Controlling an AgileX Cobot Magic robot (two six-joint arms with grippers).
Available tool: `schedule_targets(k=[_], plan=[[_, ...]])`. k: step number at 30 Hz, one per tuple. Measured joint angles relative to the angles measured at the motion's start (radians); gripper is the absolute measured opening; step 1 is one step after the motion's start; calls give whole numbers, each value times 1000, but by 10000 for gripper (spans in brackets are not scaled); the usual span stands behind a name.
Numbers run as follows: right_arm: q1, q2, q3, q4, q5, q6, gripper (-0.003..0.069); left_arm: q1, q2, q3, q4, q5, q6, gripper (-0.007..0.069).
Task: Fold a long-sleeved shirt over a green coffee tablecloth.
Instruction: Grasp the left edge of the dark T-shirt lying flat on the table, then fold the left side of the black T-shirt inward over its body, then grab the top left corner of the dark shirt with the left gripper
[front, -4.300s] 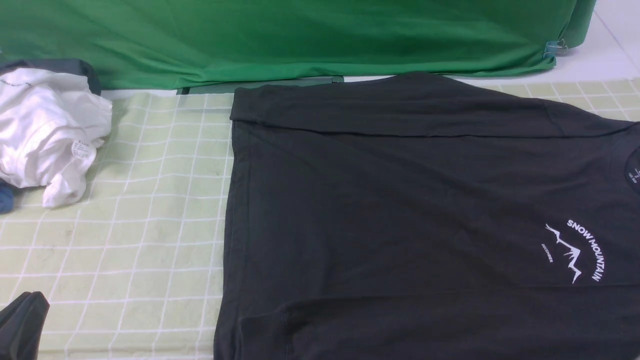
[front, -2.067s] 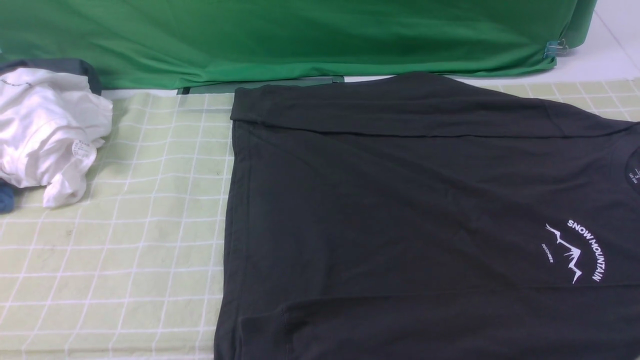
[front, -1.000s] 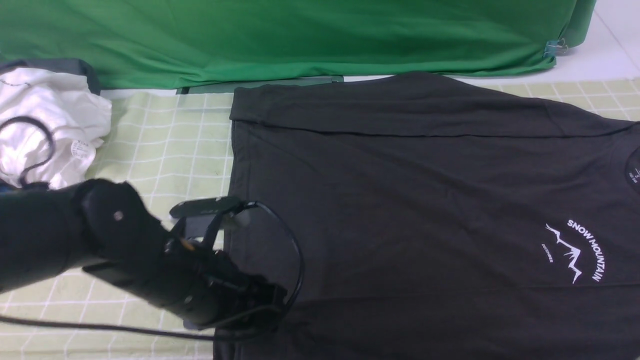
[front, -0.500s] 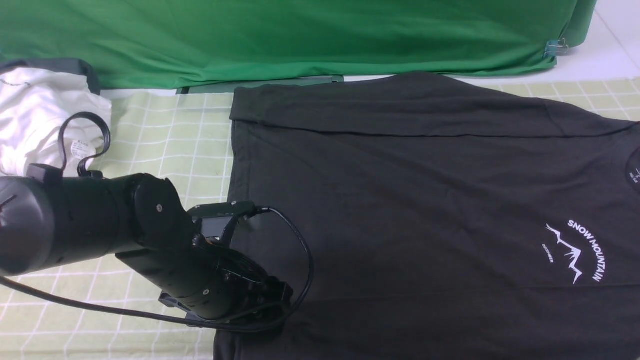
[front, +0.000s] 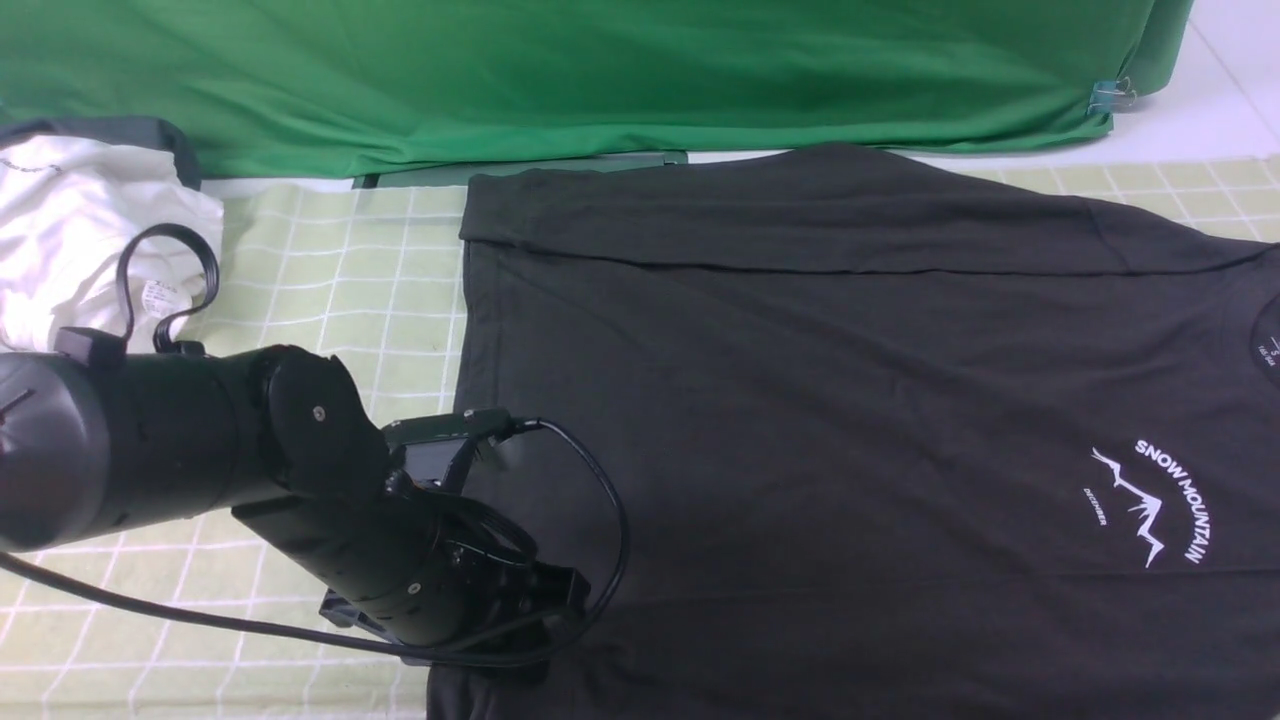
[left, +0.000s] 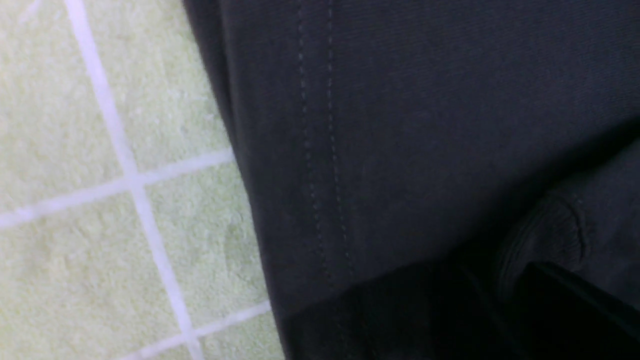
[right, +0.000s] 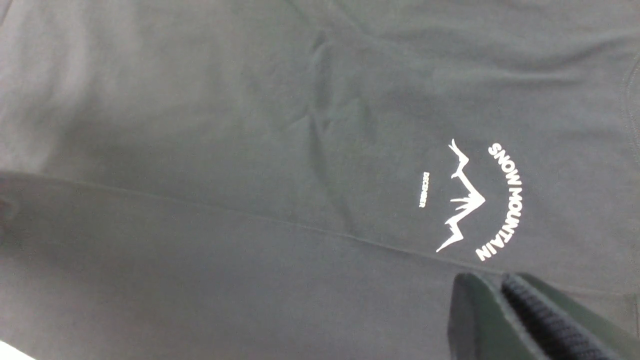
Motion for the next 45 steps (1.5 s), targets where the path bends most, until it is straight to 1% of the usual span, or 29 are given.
schedule_targets(k=[1,2,3,7,9,10,11,16,19,20,22,25,30,32,35,38,39,41,44,45], plan=[[0,0,0,0,0,0,70,0,0,-10,6,11,5,66],[0,0,0,0,0,0,71,2,-6,-24,7,29,7,43],[0,0,0,0,0,0,72,2,-13,-35,12,39,7,37],[0,0,0,0,0,0,78,3,-65,-121,42,74,-19,34],[0,0,0,0,0,0,81,4,-86,-212,74,101,-68,34],[0,0,0,0,0,0,81,4,-87,-212,77,104,-73,34],[0,0,0,0,0,0,84,4,-86,-273,104,126,-105,34],[0,0,0,0,0,0,95,22,-5,-502,213,196,-203,34],[0,0,0,0,0,1,100,57,79,-610,233,205,-231,34],[0,0,0,0,0,1,100,60,85,-610,233,205,-231,34],[0,0,0,0,0,5,104,96,158,-693,234,212,-236,34],[0,0,0,0,0,7,108,121,225,-742,235,197,-239,34],[0,0,0,0,0,9,118,129,335,-760,235,103,-243,35],[0,0,0,0,0,10,120,129,370,-760,242,79,-269,41],[0,0,0,0,0,13,123,130,416,-760,256,43,-325,76],[0,0,0,0,0,18,123,146,437,-764,262,3,-359,156],[0,0,0,0,0,18,123,148,439,-765,262,0,-359,163],[0,0,0,0,0,20,125,178,445,-801,263,-24,-378,246],[0,0,0,0,0,22,132,248,445,-889,242,-34,-389,346],[0,0,0,-1,0,22,132,261,445,-908,237,-35,-389,363]])
